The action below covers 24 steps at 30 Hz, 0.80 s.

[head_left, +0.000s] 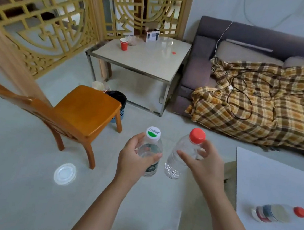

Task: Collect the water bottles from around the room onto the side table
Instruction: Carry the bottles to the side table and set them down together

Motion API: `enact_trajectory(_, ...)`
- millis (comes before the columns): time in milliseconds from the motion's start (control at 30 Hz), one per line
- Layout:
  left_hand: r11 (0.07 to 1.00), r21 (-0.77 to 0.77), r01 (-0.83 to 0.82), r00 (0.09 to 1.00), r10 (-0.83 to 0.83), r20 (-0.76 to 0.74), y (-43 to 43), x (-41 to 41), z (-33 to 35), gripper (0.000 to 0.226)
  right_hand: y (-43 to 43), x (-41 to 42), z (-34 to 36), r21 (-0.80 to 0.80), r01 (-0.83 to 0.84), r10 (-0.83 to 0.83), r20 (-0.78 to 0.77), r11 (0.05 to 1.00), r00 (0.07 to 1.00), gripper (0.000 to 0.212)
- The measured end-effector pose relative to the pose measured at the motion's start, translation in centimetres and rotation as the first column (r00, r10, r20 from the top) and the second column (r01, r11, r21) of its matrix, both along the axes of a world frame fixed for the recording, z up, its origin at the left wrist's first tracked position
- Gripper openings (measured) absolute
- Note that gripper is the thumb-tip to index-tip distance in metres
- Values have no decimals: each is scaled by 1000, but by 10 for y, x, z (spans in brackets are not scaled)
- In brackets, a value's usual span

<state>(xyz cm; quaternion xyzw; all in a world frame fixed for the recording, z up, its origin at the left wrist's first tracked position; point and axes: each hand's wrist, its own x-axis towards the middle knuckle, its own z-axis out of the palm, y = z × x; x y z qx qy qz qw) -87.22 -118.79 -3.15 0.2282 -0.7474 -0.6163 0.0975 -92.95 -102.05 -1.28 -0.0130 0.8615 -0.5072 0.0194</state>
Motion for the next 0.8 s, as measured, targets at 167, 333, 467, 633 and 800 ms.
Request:
enact_trajectory(167,1000,-2,-3,1000,3,7,-34,-83,-10,66,-32,-83,-14,40,-14,14,15,999,1000,61)
enact_trajectory(333,999,-46,-22,999,23,24,-69,-194,-12,67,-65,-196,-16,27,-60,60,-23,998,998,59)
enact_trajectory(467,993,-107,-55,997,61,55,-93,-271,2,70,-88,-278,-1,24,-86,88,-75,996,993,57)
enact_trajectory(633,994,-66,-92,995,95,41,-124,-353,8,64,-121,-365,6,-9,-97,96,-43,995,994,52)
enact_trajectory(800,997,-26,-72,997,73,19,-161,-426,-3,62,-160,-436,-3,21,-107,107,-29,994,994,54)
